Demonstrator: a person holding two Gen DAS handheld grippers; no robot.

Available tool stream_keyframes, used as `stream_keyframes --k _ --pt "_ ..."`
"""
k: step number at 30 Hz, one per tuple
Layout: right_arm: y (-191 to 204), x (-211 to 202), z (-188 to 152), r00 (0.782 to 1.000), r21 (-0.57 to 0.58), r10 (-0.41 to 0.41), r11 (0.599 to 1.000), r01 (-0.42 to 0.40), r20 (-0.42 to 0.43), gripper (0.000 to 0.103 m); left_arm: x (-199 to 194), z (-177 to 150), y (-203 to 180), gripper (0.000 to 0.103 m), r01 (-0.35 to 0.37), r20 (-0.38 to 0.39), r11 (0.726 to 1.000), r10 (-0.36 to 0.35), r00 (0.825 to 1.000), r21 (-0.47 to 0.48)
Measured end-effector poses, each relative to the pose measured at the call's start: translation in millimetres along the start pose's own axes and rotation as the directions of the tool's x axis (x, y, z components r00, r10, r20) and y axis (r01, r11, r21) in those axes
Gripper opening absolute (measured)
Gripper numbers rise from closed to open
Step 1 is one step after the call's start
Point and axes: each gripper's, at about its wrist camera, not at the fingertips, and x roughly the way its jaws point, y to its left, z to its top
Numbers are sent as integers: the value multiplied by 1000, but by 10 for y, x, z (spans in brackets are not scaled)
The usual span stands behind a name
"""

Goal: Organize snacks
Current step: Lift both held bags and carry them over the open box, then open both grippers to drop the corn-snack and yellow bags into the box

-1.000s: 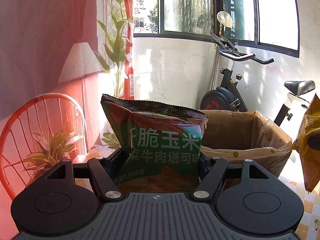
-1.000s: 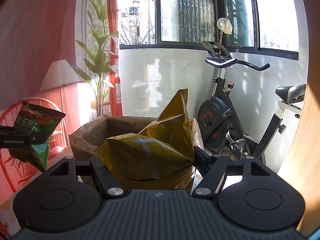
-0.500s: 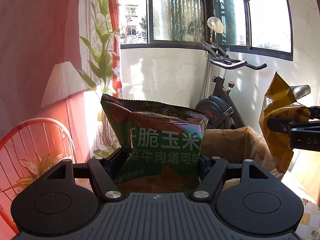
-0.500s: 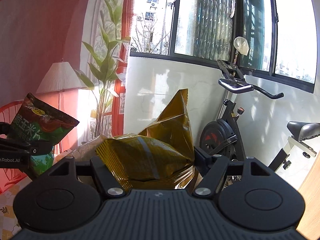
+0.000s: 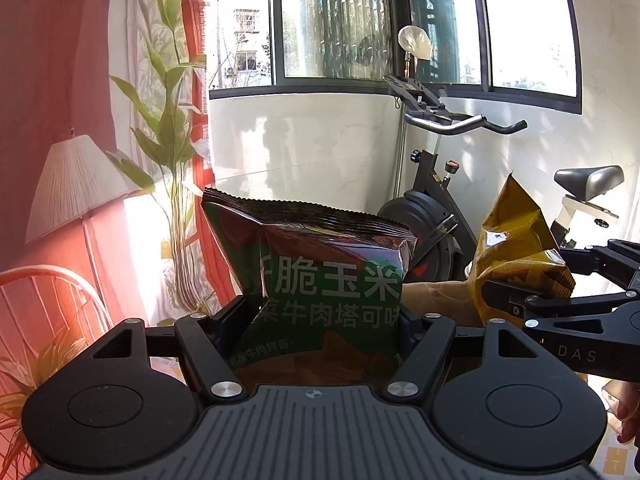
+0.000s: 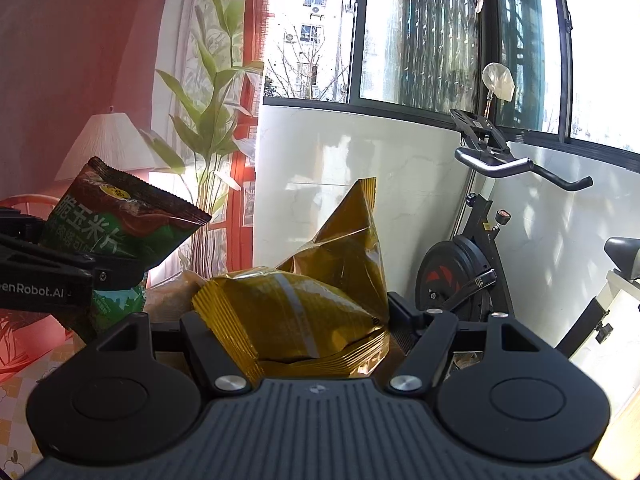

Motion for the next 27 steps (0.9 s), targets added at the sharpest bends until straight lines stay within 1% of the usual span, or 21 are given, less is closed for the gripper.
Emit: stream_keyframes --k 5,8,12,13,15,18,23,27 --pt "-29 134 -113 999 11 11 1000 -10 -46 72 225 -26 -43 75 5 -41 1000 -5 999 14" --pt "-39 181 -159 997 10 14 1000 -13 -70 73 296 -53 -47 76 8 -58 1000 -6 998 19" --pt "-65 212 -197 995 24 13 1000 -11 -102 75 391 -84 -9 79 41 -93 999 -42 995 -13" --pt "-71 216 -204 994 30 12 1000 -9 -110 76 402 -94 7 82 46 -101 999 -48 994 -22" --pt "-75 203 -214 993 33 15 999 -12 -116 79 393 -110 36 85 54 -104 998 -58 993 -40" --pt "-73 153 -213 993 36 14 999 -10 -117 83 362 -97 50 86 69 -104 997 -73 992 -45" --pt "-52 63 -184 993 44 15 999 -10 -121 84 266 -69 49 86 86 -99 995 -90 991 -45" --pt "-15 -45 -161 993 47 19 999 -13 -120 84 127 -66 121 86 100 -91 993 -106 990 -66"
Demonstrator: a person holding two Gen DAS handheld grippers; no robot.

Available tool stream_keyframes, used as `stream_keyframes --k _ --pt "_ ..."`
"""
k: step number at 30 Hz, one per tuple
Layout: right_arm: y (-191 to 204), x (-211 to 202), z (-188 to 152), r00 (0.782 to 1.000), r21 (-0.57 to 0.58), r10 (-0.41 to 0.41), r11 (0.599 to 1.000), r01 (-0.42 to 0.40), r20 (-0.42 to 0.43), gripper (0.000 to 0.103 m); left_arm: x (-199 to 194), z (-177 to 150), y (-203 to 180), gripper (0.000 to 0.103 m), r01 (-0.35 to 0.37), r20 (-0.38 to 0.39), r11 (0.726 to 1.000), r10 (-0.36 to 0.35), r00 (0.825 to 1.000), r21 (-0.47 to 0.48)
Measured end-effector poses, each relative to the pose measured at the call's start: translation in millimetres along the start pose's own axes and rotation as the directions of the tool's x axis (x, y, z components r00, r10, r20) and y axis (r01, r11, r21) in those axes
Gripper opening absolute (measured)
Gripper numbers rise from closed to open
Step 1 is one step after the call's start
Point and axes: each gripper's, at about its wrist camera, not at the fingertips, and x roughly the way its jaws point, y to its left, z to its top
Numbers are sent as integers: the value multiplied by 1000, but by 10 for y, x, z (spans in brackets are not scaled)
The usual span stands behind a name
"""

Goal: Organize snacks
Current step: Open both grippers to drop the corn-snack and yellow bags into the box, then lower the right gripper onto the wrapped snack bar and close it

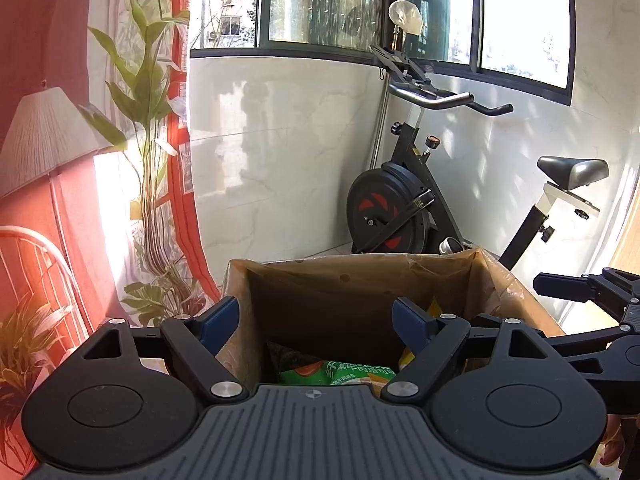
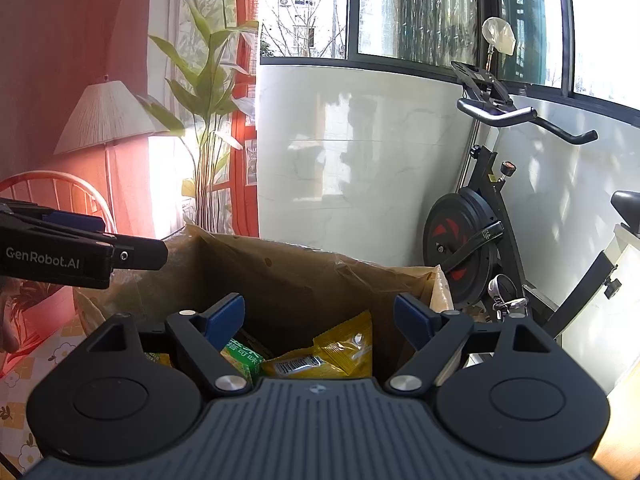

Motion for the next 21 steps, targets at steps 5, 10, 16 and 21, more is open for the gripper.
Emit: stream_keyframes --k 5,10,16,21 --pt "65 -210 -23 1000 23 15 1000 -15 -1 84 -251 -59 145 86 47 4 998 -47 999 -34" --pt "174 -498 -182 998 18 57 998 -58 17 84 -557 -323 332 85 42 -1 999 -42 999 -34" --pt "297 -756 -513 996 9 89 996 -89 3 84 -783 -813 616 85 41 -56 993 -48 997 -114" --pt "382 -789 -892 994 31 89 996 -87 -56 84 -808 -1262 744 85 20 -114 988 -38 993 -155"
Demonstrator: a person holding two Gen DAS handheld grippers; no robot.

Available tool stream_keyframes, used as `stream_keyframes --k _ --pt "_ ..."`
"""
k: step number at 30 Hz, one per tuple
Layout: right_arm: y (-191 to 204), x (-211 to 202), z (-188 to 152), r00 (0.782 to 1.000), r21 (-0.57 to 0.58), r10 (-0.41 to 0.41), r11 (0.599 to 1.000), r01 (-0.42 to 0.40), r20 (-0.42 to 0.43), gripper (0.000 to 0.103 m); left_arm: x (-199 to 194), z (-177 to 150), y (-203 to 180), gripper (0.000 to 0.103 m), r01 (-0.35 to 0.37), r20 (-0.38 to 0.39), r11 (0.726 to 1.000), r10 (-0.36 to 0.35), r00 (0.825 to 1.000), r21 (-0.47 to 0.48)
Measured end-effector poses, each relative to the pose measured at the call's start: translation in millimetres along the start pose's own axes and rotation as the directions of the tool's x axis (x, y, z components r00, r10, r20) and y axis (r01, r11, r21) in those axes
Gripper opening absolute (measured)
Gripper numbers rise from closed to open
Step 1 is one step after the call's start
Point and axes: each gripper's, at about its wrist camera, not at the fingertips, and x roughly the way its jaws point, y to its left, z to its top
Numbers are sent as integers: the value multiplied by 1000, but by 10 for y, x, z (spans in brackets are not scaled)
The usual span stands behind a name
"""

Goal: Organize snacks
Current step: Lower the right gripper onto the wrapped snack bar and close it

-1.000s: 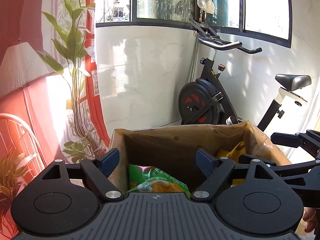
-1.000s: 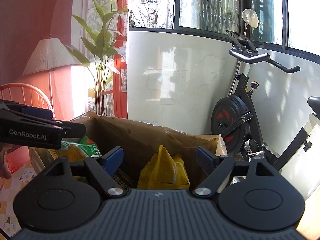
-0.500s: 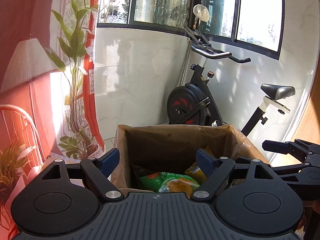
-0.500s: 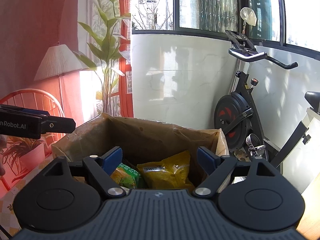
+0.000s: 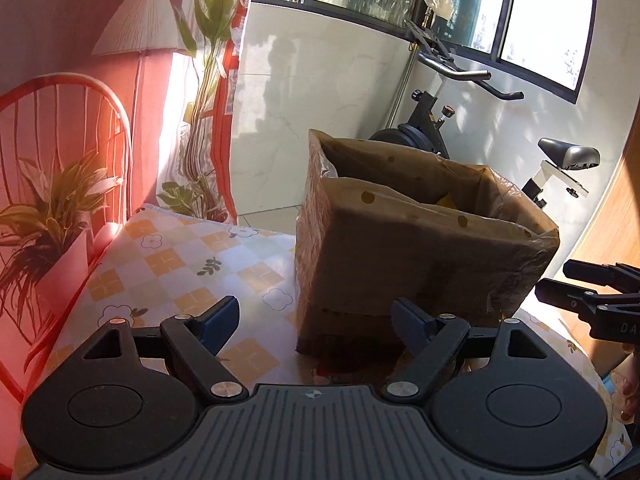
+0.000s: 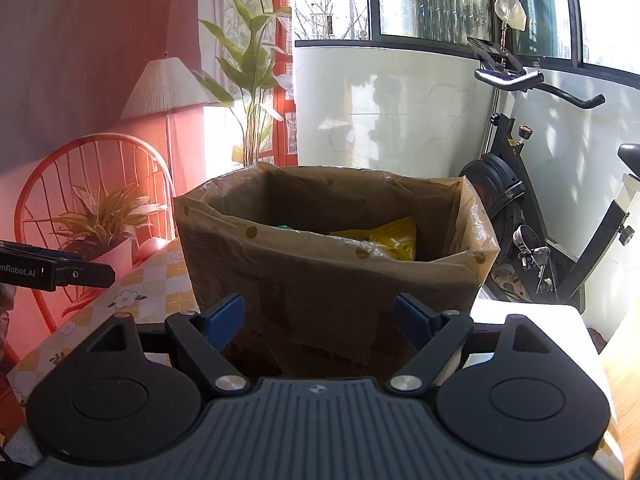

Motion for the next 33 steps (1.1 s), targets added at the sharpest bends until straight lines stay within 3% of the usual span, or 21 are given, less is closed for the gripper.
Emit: stream_keyframes --k 4,11,15,23,27,33 --pt "12 133 -278 997 8 -3 1000 3 -83 82 126 -204 77 83 -11 -51 999 8 999 -50" --pt "263 452 -653 985 -105 23 994 -41 -169 68 294 -379 128 83 -45 -83 998 41 996 -50" --pt "418 693 -742 980 -160 34 985 -67 -198 66 370 -426 137 83 -58 -106 997 52 993 -49" --pt "465 1061 -862 961 -148 39 986 -82 -274 56 508 -513 160 83 -51 -154 998 44 987 -41" --pt "395 1033 -921 963 -116 32 991 -65 -266 41 613 -567 120 84 -35 -176 999 28 984 -32" --pt "291 821 -994 974 -60 -9 998 -4 -226 39 870 -665 -32 84 9 -219 1000 -15 976 -28"
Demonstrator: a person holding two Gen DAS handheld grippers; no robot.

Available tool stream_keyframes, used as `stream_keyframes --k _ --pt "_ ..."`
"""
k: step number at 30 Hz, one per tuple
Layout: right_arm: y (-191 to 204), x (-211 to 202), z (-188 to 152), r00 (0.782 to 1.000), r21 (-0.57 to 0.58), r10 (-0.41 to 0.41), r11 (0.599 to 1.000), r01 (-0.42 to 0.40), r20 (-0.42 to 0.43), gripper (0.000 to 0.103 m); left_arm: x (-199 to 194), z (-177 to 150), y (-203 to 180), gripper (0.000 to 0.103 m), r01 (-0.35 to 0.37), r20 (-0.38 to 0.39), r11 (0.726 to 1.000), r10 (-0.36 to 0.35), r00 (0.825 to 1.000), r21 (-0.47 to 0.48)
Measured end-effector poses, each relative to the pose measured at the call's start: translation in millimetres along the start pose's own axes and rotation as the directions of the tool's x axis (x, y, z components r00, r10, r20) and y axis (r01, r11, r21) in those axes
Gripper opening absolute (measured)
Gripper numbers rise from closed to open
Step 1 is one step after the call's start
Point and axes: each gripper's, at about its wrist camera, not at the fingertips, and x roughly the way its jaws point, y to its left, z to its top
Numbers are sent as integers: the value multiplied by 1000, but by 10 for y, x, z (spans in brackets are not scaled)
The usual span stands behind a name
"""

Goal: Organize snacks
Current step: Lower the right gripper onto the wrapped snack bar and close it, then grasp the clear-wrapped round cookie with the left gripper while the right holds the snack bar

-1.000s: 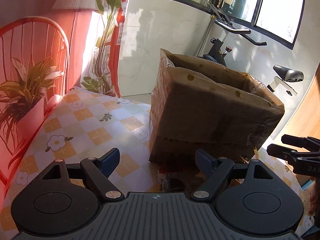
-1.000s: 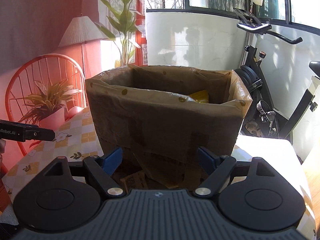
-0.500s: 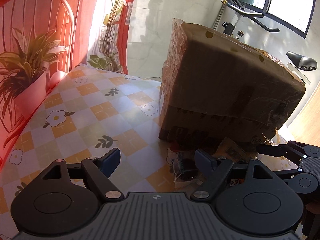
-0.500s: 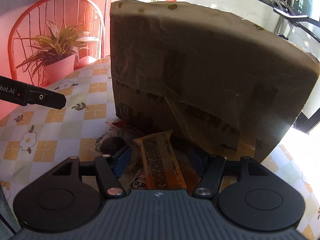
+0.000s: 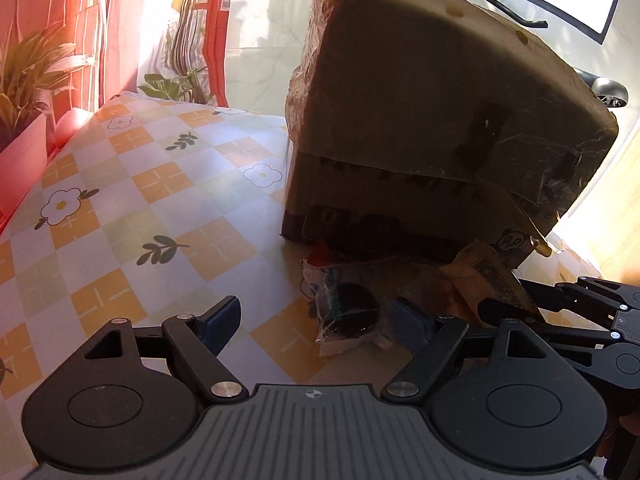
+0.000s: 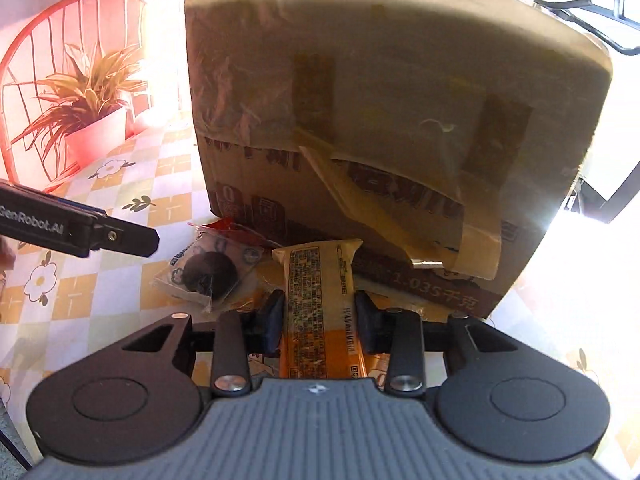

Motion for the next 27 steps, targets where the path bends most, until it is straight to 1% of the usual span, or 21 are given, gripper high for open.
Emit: stream_keyframes --k 3,6,10,14,16,19,20,21,22,23,25,27 --pt "-51 -66 -57 1000 39 -9 999 9 14 38 185 -8 -111 84 6 -27 1000 -6 1000 2" --pt "-86 -122 -102 999 63 -26 998 24 29 38 343 -1 -231 84 -8 -36 1000 9 999 11" --pt "-135 -170 -147 998 87 -40 996 37 40 38 508 14 -372 84 -55 -39 998 57 998 40" --pt "-166 -192 -172 998 118 -43 992 37 45 38 638 7 -416 80 -92 -59 995 94 994 48" --pt "-166 -202 -175 998 126 -43 991 36 48 38 695 -2 -434 79 -110 -72 992 114 991 54" --pt "-163 -197 -175 998 126 -40 991 33 49 38 718 -34 -482 79 -142 -57 986 148 987 88" --pt "-162 -200 -179 998 126 -39 991 33 48 38 708 -42 -490 71 -154 -52 984 159 986 93" --pt "-160 -198 -184 998 125 -39 992 33 49 38 680 -56 -494 58 -160 -44 983 165 985 93" --pt "-158 -200 -186 998 124 -40 992 33 49 38 649 -67 -500 51 -174 -38 980 178 983 99" --pt "-159 -205 -185 998 125 -39 992 33 49 38 631 -70 -490 51 -180 -42 979 185 982 96" --pt "-159 -211 -185 998 127 -40 991 33 49 38 567 -90 -417 50 -167 -51 984 171 984 63" --pt "-158 -231 -186 998 130 -40 991 33 53 38 504 -126 -366 50 -180 -58 983 182 982 44"
